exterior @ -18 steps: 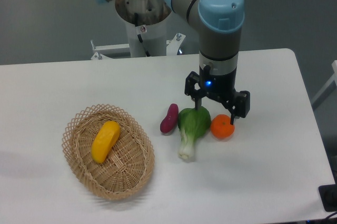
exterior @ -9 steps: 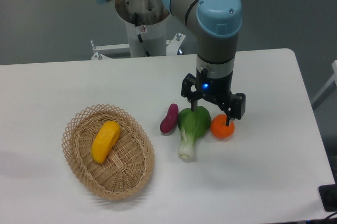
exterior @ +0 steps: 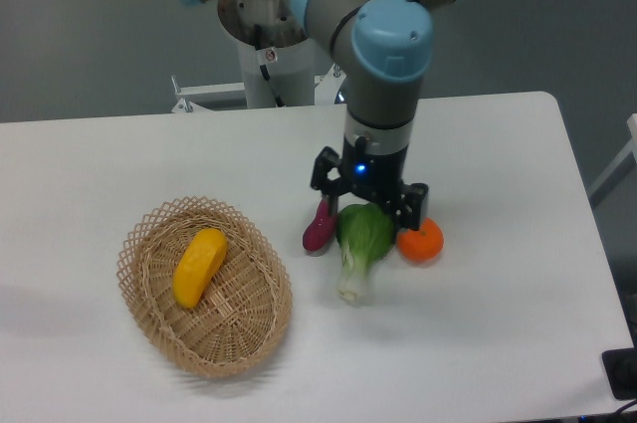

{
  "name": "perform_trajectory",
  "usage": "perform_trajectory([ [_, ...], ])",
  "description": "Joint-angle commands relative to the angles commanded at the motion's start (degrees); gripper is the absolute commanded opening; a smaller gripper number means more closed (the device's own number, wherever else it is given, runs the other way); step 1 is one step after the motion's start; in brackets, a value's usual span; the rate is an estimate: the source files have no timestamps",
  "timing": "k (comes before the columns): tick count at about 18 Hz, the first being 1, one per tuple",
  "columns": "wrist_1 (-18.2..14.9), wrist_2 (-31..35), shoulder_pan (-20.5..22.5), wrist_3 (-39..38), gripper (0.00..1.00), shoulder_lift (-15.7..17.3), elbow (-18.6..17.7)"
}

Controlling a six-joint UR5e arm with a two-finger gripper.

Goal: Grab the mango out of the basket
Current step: 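Move the gripper over the wicker basket above the yellow mango, then lower the gripper onto the yellow mango and close on it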

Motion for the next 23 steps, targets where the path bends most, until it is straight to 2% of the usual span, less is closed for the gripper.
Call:
perform_trajectory([
  [5,0.6,0.0,-5.5,-10.6,1.0,-2.7,-0.4],
  [6,1.2,0.1,-8.2,-13.9,1.0,-4.1,-0.4],
  [10,6.1,0.4,-12.7,-19.6,1.0,-6.7,-0.5],
  [14,7.4,1.2,-16.1,-20.6,1.0,-9.1,-0.6],
  [19,9.0,3.7,-18.8,-20.6,1.0,-10.3,-3.6],
  [23,9.1,6.0,-20.2,-21.5,1.0,-11.1,-4.0],
])
